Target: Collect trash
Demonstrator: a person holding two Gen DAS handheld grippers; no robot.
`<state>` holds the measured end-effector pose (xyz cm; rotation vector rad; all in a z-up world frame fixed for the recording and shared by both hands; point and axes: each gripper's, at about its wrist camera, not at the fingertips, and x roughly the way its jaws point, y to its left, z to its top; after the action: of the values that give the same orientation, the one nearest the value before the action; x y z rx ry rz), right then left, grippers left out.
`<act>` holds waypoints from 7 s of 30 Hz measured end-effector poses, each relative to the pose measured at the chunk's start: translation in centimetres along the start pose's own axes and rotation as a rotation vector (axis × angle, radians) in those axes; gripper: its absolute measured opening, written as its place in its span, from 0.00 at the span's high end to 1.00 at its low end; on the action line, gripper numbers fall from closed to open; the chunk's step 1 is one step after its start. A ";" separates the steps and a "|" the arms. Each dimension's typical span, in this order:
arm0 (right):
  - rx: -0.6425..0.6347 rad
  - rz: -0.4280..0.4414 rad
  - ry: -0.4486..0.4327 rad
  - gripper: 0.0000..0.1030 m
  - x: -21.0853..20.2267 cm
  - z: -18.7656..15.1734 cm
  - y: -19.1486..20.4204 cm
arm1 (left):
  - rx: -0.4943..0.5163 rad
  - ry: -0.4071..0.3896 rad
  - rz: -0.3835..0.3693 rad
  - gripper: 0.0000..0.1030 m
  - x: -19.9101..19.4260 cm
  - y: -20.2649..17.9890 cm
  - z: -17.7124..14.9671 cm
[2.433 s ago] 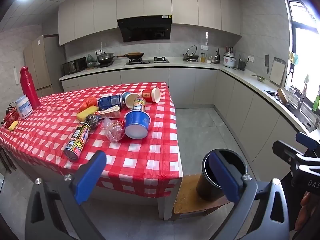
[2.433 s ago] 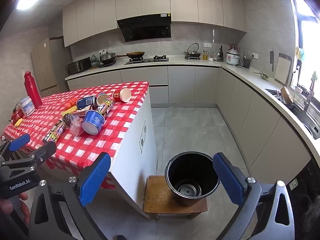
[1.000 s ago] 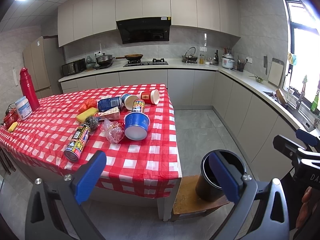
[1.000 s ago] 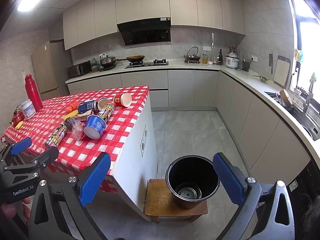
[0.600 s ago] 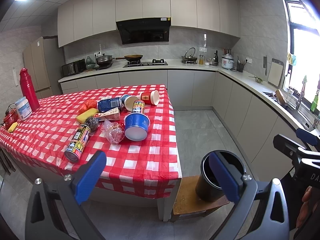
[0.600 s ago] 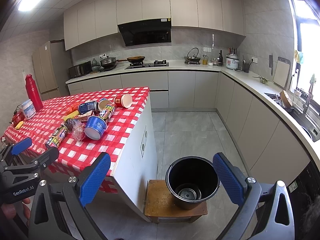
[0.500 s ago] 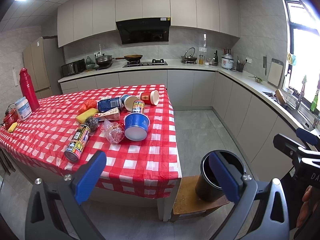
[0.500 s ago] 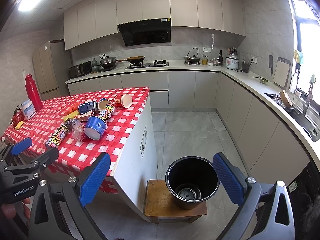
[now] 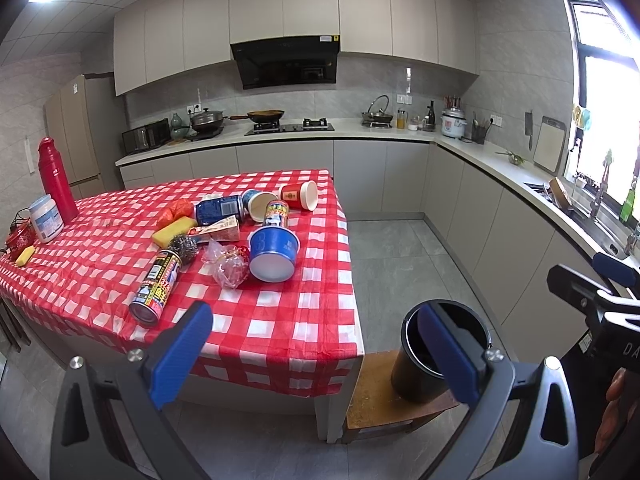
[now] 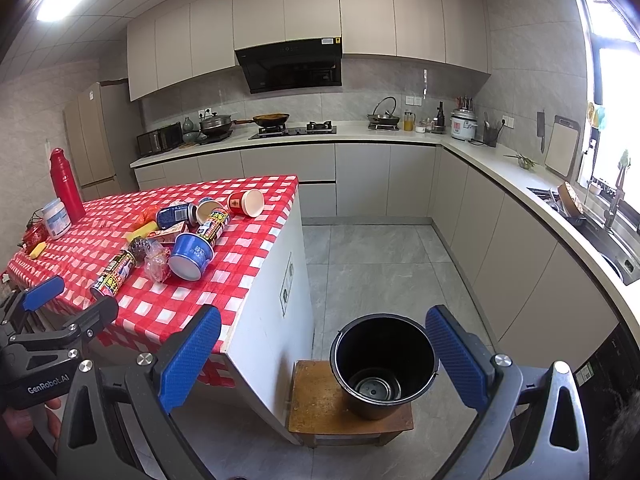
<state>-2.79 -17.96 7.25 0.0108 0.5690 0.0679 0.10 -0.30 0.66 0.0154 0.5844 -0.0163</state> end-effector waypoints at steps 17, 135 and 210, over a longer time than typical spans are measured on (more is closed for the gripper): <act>-0.006 0.005 0.000 0.00 -0.4 0.1 0.4 | -0.006 -0.003 0.001 0.00 -0.5 0.3 0.5; 0.340 -0.071 0.290 0.23 23.4 -0.3 -5.3 | 0.057 0.152 -0.339 0.48 20.3 0.3 4.6; 0.094 -0.089 0.297 0.00 29.0 5.2 -7.9 | -0.150 0.083 0.253 0.00 17.6 8.6 2.7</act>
<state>24.93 -23.82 -4.19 0.0674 0.8680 -0.0444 16.43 8.03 -6.69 -0.0561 0.6618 0.2748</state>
